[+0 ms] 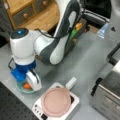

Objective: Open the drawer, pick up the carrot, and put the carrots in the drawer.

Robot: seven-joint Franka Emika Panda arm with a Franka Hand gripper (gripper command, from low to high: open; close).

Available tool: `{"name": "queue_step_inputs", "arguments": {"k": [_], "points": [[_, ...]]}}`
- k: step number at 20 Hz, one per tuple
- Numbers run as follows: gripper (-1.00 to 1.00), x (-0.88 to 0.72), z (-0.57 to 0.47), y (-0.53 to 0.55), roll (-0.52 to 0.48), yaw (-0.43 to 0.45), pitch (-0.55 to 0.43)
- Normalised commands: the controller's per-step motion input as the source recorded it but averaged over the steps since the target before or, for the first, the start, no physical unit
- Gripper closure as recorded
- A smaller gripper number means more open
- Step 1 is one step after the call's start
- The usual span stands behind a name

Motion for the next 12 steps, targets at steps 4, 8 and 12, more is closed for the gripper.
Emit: {"name": "queue_step_inputs", "arguments": {"k": [4, 8, 12], "points": [[-1.0, -0.09, -0.35, 0.01, 0.227, -0.059, -0.178], [1.0, -0.05, -0.39, 0.02, 0.239, -0.064, -0.17], [1.0, -0.04, -0.41, 0.03, 0.251, -0.06, -0.134]]}}
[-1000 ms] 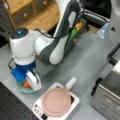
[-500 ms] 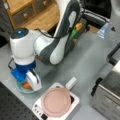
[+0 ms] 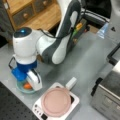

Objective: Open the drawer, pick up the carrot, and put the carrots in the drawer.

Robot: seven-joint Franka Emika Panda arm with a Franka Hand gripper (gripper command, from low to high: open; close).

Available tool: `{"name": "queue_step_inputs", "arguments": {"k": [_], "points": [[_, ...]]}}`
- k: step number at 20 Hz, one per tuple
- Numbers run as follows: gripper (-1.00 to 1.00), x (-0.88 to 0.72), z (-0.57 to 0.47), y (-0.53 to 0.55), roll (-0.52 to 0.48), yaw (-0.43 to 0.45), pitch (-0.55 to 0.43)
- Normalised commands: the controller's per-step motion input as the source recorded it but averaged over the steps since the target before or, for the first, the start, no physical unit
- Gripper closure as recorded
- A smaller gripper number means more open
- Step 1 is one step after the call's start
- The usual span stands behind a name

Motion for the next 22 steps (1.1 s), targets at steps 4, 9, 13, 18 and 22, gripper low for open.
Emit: {"name": "queue_step_inputs", "arguments": {"k": [4, 9, 13, 18, 22], "points": [[1.0, -0.04, -0.43, 0.02, 0.257, -0.057, -0.119], [1.0, -0.02, -0.31, -0.04, 0.251, -0.062, -0.127], [1.0, -0.03, -0.24, -0.05, 0.251, -0.065, -0.112], [1.0, -0.04, -0.23, -0.05, 0.251, -0.067, -0.104], [1.0, -0.1, -0.14, -0.06, 0.245, -0.073, -0.065]]}}
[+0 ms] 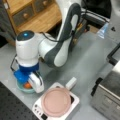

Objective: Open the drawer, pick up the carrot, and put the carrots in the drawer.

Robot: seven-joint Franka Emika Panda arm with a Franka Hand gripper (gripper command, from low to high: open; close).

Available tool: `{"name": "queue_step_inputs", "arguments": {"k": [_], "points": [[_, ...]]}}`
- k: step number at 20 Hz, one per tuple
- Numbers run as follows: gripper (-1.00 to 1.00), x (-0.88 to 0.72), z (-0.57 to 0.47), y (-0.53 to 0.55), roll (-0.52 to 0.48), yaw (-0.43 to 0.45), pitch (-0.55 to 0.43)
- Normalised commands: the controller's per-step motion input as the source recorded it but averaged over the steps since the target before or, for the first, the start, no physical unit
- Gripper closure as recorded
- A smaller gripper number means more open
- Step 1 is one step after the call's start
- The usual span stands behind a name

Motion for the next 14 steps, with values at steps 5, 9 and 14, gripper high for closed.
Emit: {"name": "queue_step_inputs", "arguments": {"k": [5, 9, 14], "points": [[1.0, -0.31, 0.25, -0.06, 0.206, -0.092, 0.075], [1.0, -0.38, 0.44, -0.06, 0.17, -0.105, 0.097], [1.0, -0.27, 0.27, 0.03, 0.122, -0.113, 0.057]]}}
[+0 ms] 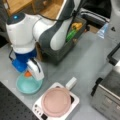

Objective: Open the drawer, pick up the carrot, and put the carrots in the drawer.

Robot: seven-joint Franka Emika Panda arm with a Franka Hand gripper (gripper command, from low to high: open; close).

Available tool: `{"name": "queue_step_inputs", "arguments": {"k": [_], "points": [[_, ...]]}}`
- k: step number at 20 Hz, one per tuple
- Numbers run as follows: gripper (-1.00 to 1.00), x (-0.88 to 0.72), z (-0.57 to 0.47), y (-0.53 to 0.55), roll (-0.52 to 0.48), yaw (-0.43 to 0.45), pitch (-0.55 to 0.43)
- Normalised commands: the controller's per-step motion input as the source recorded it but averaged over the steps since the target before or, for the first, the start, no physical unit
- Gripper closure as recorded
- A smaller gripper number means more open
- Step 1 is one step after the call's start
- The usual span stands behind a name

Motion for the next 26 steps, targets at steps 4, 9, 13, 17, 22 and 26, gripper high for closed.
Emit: {"name": "queue_step_inputs", "arguments": {"k": [4, 9, 13, 17, 22, 26], "points": [[1.0, -0.29, 0.42, 0.14, 0.065, -0.194, 0.081], [1.0, -0.29, 0.35, 0.11, -0.032, -0.14, 0.092], [1.0, -0.29, 0.21, 0.13, -0.137, 0.064, 0.006], [1.0, -0.36, 0.13, 0.25, -0.181, 0.302, -0.028], [1.0, -0.44, 0.11, 0.37, -0.16, 0.458, -0.038], [1.0, -0.47, 0.04, 0.4, -0.14, 0.464, -0.076]]}}
